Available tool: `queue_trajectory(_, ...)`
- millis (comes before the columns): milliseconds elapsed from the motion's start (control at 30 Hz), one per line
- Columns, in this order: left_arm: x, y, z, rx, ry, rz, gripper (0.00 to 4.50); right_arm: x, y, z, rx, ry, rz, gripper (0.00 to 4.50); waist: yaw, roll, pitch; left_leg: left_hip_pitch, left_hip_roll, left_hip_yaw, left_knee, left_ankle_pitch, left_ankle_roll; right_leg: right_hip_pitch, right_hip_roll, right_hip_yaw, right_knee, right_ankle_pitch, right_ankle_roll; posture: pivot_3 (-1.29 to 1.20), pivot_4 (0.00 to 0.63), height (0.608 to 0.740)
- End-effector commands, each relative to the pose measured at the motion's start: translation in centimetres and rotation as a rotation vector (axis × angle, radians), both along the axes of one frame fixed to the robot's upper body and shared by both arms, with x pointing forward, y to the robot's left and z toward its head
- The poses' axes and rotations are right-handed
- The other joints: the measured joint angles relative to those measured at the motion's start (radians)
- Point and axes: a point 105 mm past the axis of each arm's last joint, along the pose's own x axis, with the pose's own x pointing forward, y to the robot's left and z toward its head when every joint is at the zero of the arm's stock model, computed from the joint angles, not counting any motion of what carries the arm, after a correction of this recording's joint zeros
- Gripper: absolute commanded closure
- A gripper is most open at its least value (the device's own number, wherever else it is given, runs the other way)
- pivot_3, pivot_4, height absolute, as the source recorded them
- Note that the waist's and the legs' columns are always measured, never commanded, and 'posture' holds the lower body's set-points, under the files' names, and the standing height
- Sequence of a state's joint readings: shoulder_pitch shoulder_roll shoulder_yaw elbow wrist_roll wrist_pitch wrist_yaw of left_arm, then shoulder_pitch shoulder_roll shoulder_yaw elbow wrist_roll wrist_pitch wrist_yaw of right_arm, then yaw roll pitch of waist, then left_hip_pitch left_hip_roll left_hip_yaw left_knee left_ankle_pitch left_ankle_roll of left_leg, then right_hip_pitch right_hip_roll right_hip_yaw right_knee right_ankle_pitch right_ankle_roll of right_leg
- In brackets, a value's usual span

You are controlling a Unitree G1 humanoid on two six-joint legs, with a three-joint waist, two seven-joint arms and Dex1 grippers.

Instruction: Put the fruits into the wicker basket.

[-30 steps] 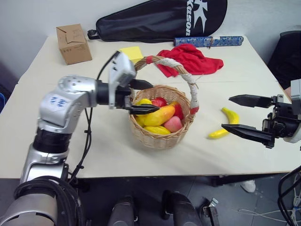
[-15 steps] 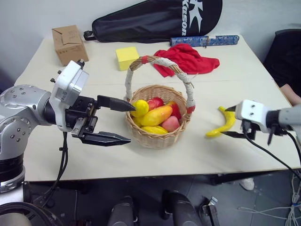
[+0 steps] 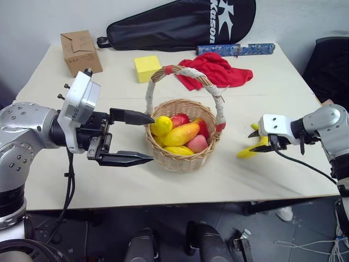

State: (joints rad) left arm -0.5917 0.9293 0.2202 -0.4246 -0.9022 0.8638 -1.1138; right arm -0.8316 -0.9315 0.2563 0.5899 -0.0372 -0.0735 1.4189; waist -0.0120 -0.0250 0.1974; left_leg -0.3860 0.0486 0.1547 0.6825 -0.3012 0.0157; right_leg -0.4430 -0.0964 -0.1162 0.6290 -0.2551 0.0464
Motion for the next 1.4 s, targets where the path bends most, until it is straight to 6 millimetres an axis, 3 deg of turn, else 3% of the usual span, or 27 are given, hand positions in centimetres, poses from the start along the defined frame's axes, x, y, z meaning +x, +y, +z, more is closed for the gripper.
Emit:
queue_trajectory(33, -0.4, 0.1, 0.7, 0.003, -0.056, 0.005, 0.00, -0.1, 0.4, 2.4, 0.080, -0.023, -0.011, 1.70, 0.000, 0.001, 0.000, 0.000, 0.000, 0.000, 0.000, 0.000, 0.000, 0.000, 0.000, 0.000, 0.000, 0.000, 0.000, 0.00, 0.150, 0.740)
queue_trajectory(133, -0.3, 0.1, 0.7, -0.001, -0.060, 0.008, 0.00, -1.0, 0.2, 4.1, 0.064, -0.014, 0.020, 0.88, 0.000, 0.004, 0.002, -0.001, 0.000, 0.000, 0.000, 0.000, 0.000, -0.001, 0.000, 0.000, 0.000, 0.000, 0.000, 0.00, 0.150, 0.740)
queue_trajectory(233, -0.1, 0.0, 0.8, -0.008, -0.064, 0.004, 0.00, -2.0, -0.2, 3.9, -0.013, 0.013, 0.064, 0.02, 0.000, 0.005, 0.003, -0.001, 0.000, 0.000, -0.001, 0.000, 0.000, -0.002, 0.000, 0.000, 0.000, 0.000, 0.000, 0.00, 0.150, 0.740)
queue_trajectory(433, 0.1, -0.4, 1.1, -0.013, -0.080, -0.014, 0.00, -1.5, -1.1, 1.7, -0.181, 0.011, 0.114, 0.02, -0.001, 0.005, 0.003, -0.001, 0.000, 0.000, 0.000, 0.000, 0.000, -0.002, 0.000, 0.000, -0.001, 0.000, 0.000, 0.00, 0.150, 0.740)
queue_trajectory(633, 0.3, -0.6, 1.5, -0.007, -0.091, -0.029, 0.00, 0.6, -0.5, -0.4, -0.171, 0.031, 0.077, 0.02, -0.013, 0.005, 0.003, -0.001, 0.000, 0.001, 0.000, 0.000, -0.001, -0.002, 0.001, 0.000, 0.000, 0.000, 0.000, 0.00, 0.150, 0.740)
queue_trajectory(733, 0.2, -0.6, 1.6, -0.003, -0.091, -0.033, 0.00, 0.8, -0.6, -1.4, -0.157, 0.069, 0.064, 0.64, -0.016, 0.005, 0.003, -0.001, 0.000, 0.001, -0.001, 0.000, -0.001, -0.002, 0.001, 0.000, 0.000, 0.000, 0.000, 0.00, 0.150, 0.740)
queue_trajectory(800, 0.2, -0.6, 1.6, 0.001, -0.090, -0.037, 0.00, 0.3, -0.8, -1.8, -0.156, 0.104, 0.084, 1.34, -0.016, 0.005, 0.003, -0.001, 0.000, 0.001, -0.001, 0.000, -0.001, -0.002, 0.001, 0.000, 0.000, 0.000, 0.000, 0.00, 0.150, 0.740)
queue_trajectory(1067, -1.0, -1.2, 1.6, 0.006, -0.054, -0.121, 0.00, -3.1, -0.6, -0.3, 0.049, 0.195, 0.081, 4.03, -0.010, 0.006, 0.004, -0.002, 0.000, 0.000, 0.000, 0.000, -0.001, -0.002, 0.000, 0.000, 0.000, 0.000, 0.000, 0.00, 0.150, 0.740)
queue_trajectory(1233, -0.7, -1.4, 1.8, 0.002, -0.055, -0.142, 0.00, -8.2, 1.4, 2.4, 0.242, 0.271, 0.125, 4.06, 0.001, 0.007, 0.004, -0.001, 0.000, -0.001, 0.000, 0.000, -0.001, -0.001, 0.000, -0.001, 0.000, 0.000, 0.000, 0.00, 0.150, 0.740)
queue_trajectory(1400, 0.0, -0.8, 2.0, 0.010, -0.057, -0.131, 0.00, -13.5, 7.0, 6.7, 0.432, 0.292, 0.288, 4.06, 0.003, 0.008, 0.004, -0.001, 0.002, -0.001, 0.000, 0.000, -0.002, -0.002, 0.000, 0.000, 0.000, 0.000, -0.001, 0.00, 0.150, 0.740)
